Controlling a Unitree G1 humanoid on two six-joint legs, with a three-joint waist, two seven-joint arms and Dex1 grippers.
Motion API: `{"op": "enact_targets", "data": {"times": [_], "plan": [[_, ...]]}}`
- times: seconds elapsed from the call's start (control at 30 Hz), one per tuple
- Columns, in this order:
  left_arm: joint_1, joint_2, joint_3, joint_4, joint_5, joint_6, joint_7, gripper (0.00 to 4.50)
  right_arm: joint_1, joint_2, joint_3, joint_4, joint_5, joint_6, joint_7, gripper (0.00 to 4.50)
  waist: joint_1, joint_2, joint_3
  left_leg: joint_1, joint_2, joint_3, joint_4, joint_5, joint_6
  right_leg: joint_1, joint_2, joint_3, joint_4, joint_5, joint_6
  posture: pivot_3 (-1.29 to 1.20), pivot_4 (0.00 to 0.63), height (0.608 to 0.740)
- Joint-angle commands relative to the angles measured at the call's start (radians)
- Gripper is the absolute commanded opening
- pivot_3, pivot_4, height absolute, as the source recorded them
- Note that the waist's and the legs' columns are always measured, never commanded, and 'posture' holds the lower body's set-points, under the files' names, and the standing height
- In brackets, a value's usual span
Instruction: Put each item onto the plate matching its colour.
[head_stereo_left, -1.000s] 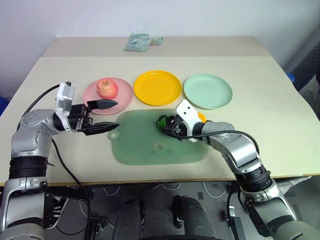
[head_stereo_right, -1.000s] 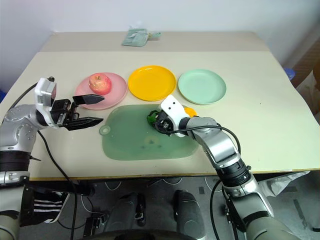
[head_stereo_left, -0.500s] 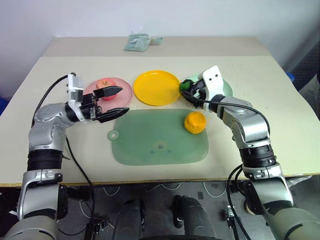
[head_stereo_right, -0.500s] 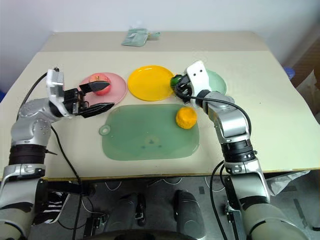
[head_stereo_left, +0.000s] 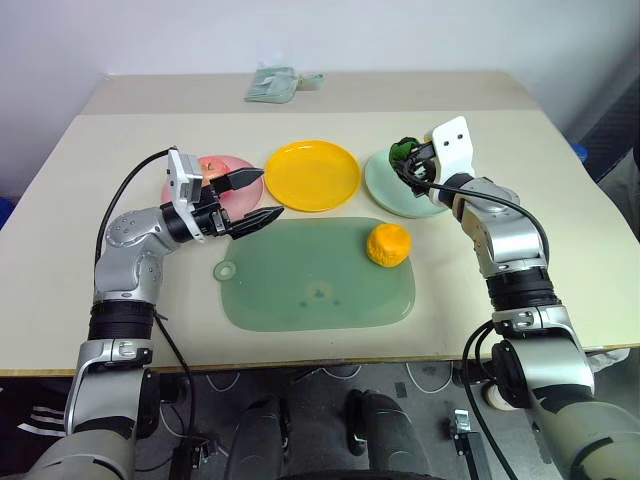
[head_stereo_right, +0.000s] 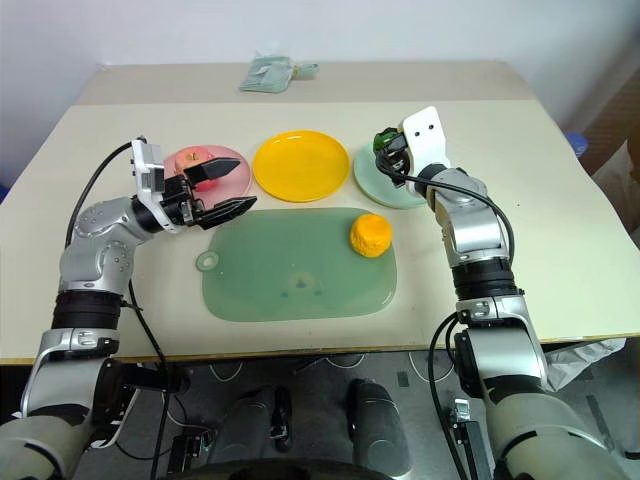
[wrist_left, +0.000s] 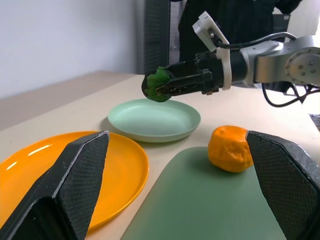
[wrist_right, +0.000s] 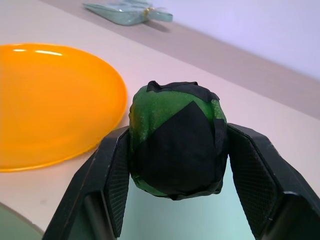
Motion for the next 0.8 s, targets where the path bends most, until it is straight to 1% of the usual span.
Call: {"op": "enact_targets", "data": {"times": [0.03, 0.17, 0.27, 0.33, 0.4, 0.47, 0.57, 0.67, 0.73, 0.8], "plan": [[-0.013, 0.019, 0.015, -0.022, -0.003, -0.016, 0.002, 4.5, -0.015, 0.004, -0.016, -0.054, 0.004, -0.018, 0.0, 2.83, 0.0, 0.0, 0.0, 0.0, 0.0, 0.0, 0.0, 0.0, 0.0, 0.0, 0.0, 0.0, 0.0, 0.0, 0.0, 0.0, 0.15, 0.74], [-0.019, 0.011, 0.008, -0.025, -0.002, -0.017, 0.012, 4.5, -0.001, 0.007, -0.021, -0.018, 0.0, -0.012, -0.006, 2.83, 0.003, 0.0, 0.0, 0.0, 0.0, 0.0, 0.0, 0.0, 0.0, 0.0, 0.0, 0.0, 0.0, 0.0, 0.0, 0.0, 0.15, 0.74], [-0.021, 0.01, 0.006, -0.026, -0.003, -0.02, 0.01, 4.5, 0.008, 0.005, -0.023, -0.012, -0.001, -0.004, -0.011, 3.62, 0.002, 0.0, 0.0, 0.0, 0.0, 0.0, 0.0, 0.0, 0.0, 0.0, 0.0, 0.0, 0.0, 0.0, 0.0, 0.0, 0.15, 0.74], [-0.022, 0.013, 0.006, -0.028, -0.005, -0.017, 0.008, 4.5, 0.011, -0.001, -0.024, -0.025, -0.004, -0.009, -0.011, 4.45, 0.002, 0.0, 0.0, 0.0, 0.0, 0.0, 0.0, 0.0, 0.0, 0.0, 0.0, 0.0, 0.0, 0.0, 0.0, 0.0, 0.15, 0.74], [-0.022, 0.017, 0.007, -0.027, -0.006, -0.014, 0.005, 4.5, 0.009, -0.013, -0.03, -0.041, -0.015, -0.023, -0.028, 4.45, 0.001, 0.0, 0.0, 0.0, 0.0, 0.0, 0.0, 0.0, 0.0, 0.0, 0.0, 0.0, 0.0, 0.0, 0.0, 0.0, 0.15, 0.74], [-0.02, 0.027, 0.008, -0.031, -0.01, -0.01, -0.008, 4.5, 0.021, -0.026, -0.053, -0.093, 0.014, -0.025, -0.006, 4.45, 0.002, 0.0, 0.0, 0.0, 0.0, 0.0, 0.0, 0.0, 0.0, 0.0, 0.0, 0.0, 0.0, 0.0, 0.0, 0.0, 0.15, 0.74], [-0.008, 0.049, 0.03, -0.056, -0.065, 0.037, -0.06, 4.5, 0.111, -0.066, -0.112, -0.312, 0.159, 0.132, 0.103, 4.45, 0.006, 0.0, 0.0, 0.0, 0.0, 0.0, 0.0, 0.0, 0.0, 0.0, 0.0, 0.0, 0.0, 0.0, 0.0, 0.0, 0.15, 0.74], [0.005, 0.072, 0.043, -0.083, -0.117, 0.091, -0.106, 4.5, 0.23, -0.135, -0.122, -0.539, 0.279, 0.293, 0.205, 4.45, 0.007, 0.0, 0.0, 0.0, 0.0, -0.001, -0.001, 0.0, 0.0, 0.0, 0.0, 0.0, -0.001, 0.0, 0.0, 0.0, 0.15, 0.74], [0.012, 0.092, 0.045, -0.096, -0.146, 0.135, -0.137, 4.5, 0.308, -0.177, -0.123, -0.659, 0.334, 0.364, 0.243, 4.45, 0.006, 0.0, 0.0, 0.0, 0.0, -0.001, -0.001, 0.0, 0.0, 0.0, -0.001, 0.0, -0.001, 0.0, 0.0, 0.0, 0.15, 0.74], [0.018, 0.111, 0.041, -0.105, -0.172, 0.179, -0.174, 4.5, 0.377, -0.206, -0.111, -0.736, 0.354, 0.403, 0.256, 4.45, 0.005, 0.0, 0.0, 0.0, 0.0, -0.001, 0.0, 0.0, 0.0, 0.001, 0.0, 0.0, -0.001, 0.0, 0.0, 0.0, 0.15, 0.74]]}}
